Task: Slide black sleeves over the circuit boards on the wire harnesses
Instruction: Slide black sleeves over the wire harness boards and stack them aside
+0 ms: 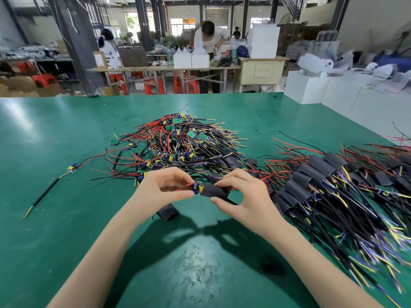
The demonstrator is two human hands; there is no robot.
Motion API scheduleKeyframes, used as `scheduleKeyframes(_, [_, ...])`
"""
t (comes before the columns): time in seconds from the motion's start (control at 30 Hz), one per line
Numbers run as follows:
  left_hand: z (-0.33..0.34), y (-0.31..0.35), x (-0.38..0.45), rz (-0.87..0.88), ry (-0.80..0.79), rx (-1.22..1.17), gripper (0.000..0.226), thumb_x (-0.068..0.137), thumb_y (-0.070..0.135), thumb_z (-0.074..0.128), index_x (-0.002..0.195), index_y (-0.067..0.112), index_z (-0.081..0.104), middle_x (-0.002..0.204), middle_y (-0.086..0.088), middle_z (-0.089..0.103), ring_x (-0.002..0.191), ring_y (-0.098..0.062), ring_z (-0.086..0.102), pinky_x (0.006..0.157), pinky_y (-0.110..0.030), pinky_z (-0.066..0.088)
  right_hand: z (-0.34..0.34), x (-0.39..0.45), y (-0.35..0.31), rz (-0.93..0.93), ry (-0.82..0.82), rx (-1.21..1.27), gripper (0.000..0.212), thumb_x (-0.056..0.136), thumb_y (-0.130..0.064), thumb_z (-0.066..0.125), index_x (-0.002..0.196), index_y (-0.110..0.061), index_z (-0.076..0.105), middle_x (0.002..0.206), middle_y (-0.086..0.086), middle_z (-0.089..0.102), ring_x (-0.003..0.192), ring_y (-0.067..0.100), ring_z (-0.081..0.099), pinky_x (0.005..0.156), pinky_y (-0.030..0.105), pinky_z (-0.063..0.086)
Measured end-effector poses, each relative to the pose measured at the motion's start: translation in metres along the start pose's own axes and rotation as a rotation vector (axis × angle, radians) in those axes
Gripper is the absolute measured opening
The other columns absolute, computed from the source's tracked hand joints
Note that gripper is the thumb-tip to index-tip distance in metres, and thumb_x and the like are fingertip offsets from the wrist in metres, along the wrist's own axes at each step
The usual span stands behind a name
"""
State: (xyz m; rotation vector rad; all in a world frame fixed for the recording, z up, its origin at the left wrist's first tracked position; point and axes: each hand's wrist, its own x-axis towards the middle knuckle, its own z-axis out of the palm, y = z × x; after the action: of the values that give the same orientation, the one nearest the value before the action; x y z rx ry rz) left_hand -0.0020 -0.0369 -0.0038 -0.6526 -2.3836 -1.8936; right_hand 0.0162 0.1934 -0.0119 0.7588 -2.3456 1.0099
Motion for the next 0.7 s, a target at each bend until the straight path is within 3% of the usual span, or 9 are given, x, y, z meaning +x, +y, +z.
scheduleKeyframes(0.13, [0.006, 0.001, 0.000, 0.083, -0.020, 0.039, 0.024, 0.073, -0.010, 0.076, 0.087, 0.009, 0.072, 0.087, -0.007, 0.075, 0.080, -0.015, 0.071, 0.078, -0.020, 0.054, 0.003, -0.001, -0.003, 0.025, -0.027, 0.045, 0.020, 0.073, -0.019, 0.082, 0.088, -0.009, 0.073, 0.081, 0.001, 0.062, 0.071, 0.005, 0.053, 0.071, 0.014, 0.041])
scheduleKeyframes(0.23, [0.007, 0.000, 0.000, 0.086, -0.032, 0.072, 0.028, 0.074, -0.011, 0.075, 0.092, 0.010, 0.072, 0.089, -0.007, 0.076, 0.080, -0.014, 0.071, 0.079, -0.019, 0.053, 0.006, -0.002, -0.004, 0.039, -0.028, 0.041, 0.018, 0.074, -0.019, 0.081, 0.087, -0.009, 0.073, 0.081, -0.001, 0.062, 0.070, 0.004, 0.050, 0.070, 0.010, 0.036])
scheduleKeyframes(0.33, [0.003, 0.000, 0.001, 0.046, -0.027, 0.048, 0.037, 0.073, -0.009, 0.077, 0.105, 0.009, 0.068, 0.091, -0.007, 0.076, 0.081, -0.016, 0.071, 0.079, -0.020, 0.053, 0.006, -0.002, -0.005, 0.040, -0.001, 0.053, 0.019, 0.074, -0.019, 0.081, 0.088, -0.010, 0.072, 0.083, 0.000, 0.062, 0.071, 0.005, 0.051, 0.070, 0.012, 0.039])
scheduleKeyframes(0.47, [0.000, 0.003, -0.001, 0.061, -0.043, -0.003, 0.036, 0.072, 0.004, 0.079, 0.107, 0.010, 0.068, 0.098, -0.007, 0.075, 0.090, -0.019, 0.072, 0.083, -0.022, 0.053, 0.001, 0.000, -0.010, 0.005, 0.038, 0.045, 0.019, 0.075, -0.019, 0.081, 0.088, -0.008, 0.071, 0.084, 0.002, 0.062, 0.069, 0.014, 0.056, 0.066, 0.028, 0.049])
scheduleKeyframes(0.57, [-0.002, 0.005, 0.000, 0.107, -0.018, -0.040, 0.035, 0.079, 0.010, 0.076, 0.113, 0.009, 0.066, 0.105, -0.010, 0.073, 0.101, -0.022, 0.069, 0.089, -0.022, 0.051, -0.010, 0.004, -0.017, -0.071, 0.090, 0.002, 0.022, 0.072, -0.016, 0.083, 0.088, -0.007, 0.071, 0.085, 0.003, 0.063, 0.072, 0.013, 0.057, 0.067, 0.020, 0.047])
scheduleKeyframes(0.7, [-0.006, 0.004, 0.002, 0.124, 0.145, -0.068, 0.032, 0.083, 0.012, 0.065, 0.114, 0.005, 0.065, 0.108, -0.011, 0.071, 0.104, -0.023, 0.066, 0.091, -0.020, 0.050, -0.045, 0.007, -0.018, -0.088, 0.242, -0.080, 0.021, 0.072, -0.018, 0.083, 0.088, -0.010, 0.073, 0.086, 0.000, 0.064, 0.073, 0.010, 0.057, 0.069, 0.017, 0.046])
